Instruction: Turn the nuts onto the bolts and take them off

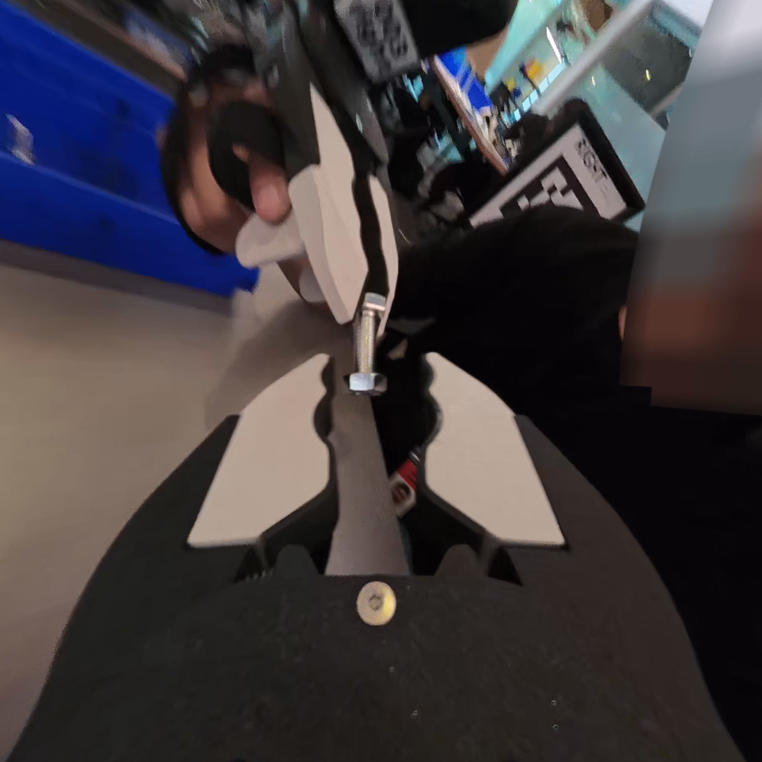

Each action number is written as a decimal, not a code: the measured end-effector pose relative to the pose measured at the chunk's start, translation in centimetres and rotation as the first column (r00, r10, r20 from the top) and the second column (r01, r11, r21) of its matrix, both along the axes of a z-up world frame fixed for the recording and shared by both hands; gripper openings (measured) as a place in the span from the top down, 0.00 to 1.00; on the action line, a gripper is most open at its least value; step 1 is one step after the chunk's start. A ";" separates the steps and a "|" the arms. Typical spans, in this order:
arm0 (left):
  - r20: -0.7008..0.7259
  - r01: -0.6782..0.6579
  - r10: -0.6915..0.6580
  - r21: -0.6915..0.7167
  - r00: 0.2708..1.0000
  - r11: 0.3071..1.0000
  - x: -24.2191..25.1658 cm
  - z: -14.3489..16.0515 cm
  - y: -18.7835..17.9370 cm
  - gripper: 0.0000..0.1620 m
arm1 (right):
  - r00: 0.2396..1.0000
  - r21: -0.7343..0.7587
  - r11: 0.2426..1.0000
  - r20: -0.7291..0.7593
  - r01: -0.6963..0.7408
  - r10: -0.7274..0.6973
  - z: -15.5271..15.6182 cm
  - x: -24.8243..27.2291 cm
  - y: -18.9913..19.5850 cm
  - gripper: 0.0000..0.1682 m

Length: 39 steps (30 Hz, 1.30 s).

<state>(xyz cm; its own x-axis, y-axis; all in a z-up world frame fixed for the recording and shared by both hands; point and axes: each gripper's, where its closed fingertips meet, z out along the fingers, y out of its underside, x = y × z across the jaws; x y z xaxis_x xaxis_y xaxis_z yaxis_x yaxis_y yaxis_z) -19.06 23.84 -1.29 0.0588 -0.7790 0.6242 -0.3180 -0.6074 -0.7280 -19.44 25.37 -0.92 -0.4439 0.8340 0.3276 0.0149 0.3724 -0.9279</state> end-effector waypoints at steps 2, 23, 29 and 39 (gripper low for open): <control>0.035 -0.114 0.111 0.107 0.993 0.988 -0.3 1.1 2.1 0.64 | 0.998 -0.046 0.997 -0.007 0.066 -0.066 0.4 -0.2 1.6 0.90; 0.160 -0.327 0.545 0.918 0.823 0.225 -0.6 3.7 6.4 0.77 | 0.989 -0.737 0.659 -0.096 -0.148 0.115 3.7 0.4 5.9 0.90; 0.134 -0.298 0.555 0.929 0.821 0.218 -0.9 2.9 7.0 0.80 | 0.983 -0.759 0.626 -0.105 -0.178 0.152 3.7 0.5 5.6 0.90; 0.119 -0.244 0.561 0.957 0.820 0.154 -0.7 2.8 7.0 0.90 | 0.973 -0.787 0.580 -0.109 -0.210 0.203 3.5 0.5 5.4 0.90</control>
<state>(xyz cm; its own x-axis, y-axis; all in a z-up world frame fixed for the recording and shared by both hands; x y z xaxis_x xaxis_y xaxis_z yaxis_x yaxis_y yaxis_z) -19.77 30.80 1.46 0.5620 -0.5947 -0.5748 -0.4899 0.3207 -0.8107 -18.93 30.81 2.60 -0.6385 0.6519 -0.4092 0.0260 -0.5131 -0.8580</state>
